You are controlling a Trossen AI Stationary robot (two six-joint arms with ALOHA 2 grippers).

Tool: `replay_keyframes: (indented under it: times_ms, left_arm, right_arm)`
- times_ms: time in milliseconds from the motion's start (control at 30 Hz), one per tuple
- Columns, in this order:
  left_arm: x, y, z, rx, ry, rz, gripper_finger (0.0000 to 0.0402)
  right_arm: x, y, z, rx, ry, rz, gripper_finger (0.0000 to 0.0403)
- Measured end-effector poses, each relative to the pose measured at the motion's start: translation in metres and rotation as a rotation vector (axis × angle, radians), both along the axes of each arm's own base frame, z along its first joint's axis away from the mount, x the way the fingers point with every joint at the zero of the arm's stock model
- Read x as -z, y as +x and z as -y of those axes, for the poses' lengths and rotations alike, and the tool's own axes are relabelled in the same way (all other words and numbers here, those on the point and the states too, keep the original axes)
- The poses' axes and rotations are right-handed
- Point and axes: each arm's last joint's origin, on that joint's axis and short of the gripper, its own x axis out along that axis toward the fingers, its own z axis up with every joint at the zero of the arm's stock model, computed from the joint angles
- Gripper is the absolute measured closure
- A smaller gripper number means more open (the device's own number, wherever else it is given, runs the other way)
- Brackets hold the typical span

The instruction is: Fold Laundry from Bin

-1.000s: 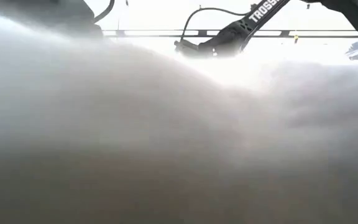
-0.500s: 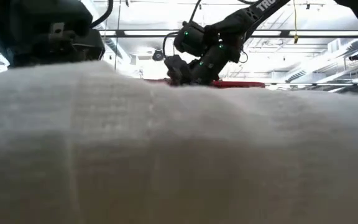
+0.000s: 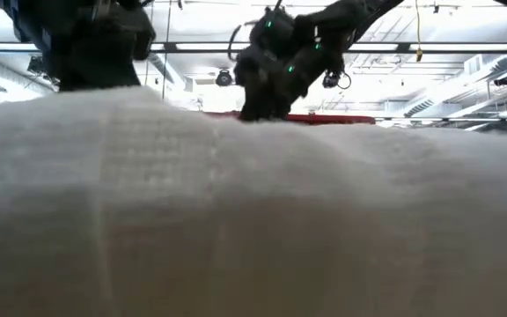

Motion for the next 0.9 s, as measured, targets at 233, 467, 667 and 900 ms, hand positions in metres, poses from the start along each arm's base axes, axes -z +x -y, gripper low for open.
replay_keyframes:
  times_ms: [233, 467, 667, 900]
  left_arm:
    - [-0.025, -0.009, -0.009, 0.058, 0.118, 0.098, 0.0298]
    - [-0.027, -0.003, -0.011, -0.003, 0.063, 0.145, 0.0265]
    - [-0.028, -0.004, -0.002, 0.084, -0.039, 0.143, 0.0234]
    - [-0.025, -0.011, 0.024, 0.241, 0.003, 0.151, 0.0232]
  right_arm:
    - [-0.033, -0.004, -0.027, -0.299, -0.122, 0.183, 0.0343]
    - [-0.052, 0.005, -0.042, -0.326, 0.006, 0.348, 0.0351]
    - [-0.04, 0.0, -0.059, -0.302, -0.011, 0.206, 0.0346]
    - [-0.028, -0.009, -0.119, -0.304, -0.162, 0.038, 0.0304]
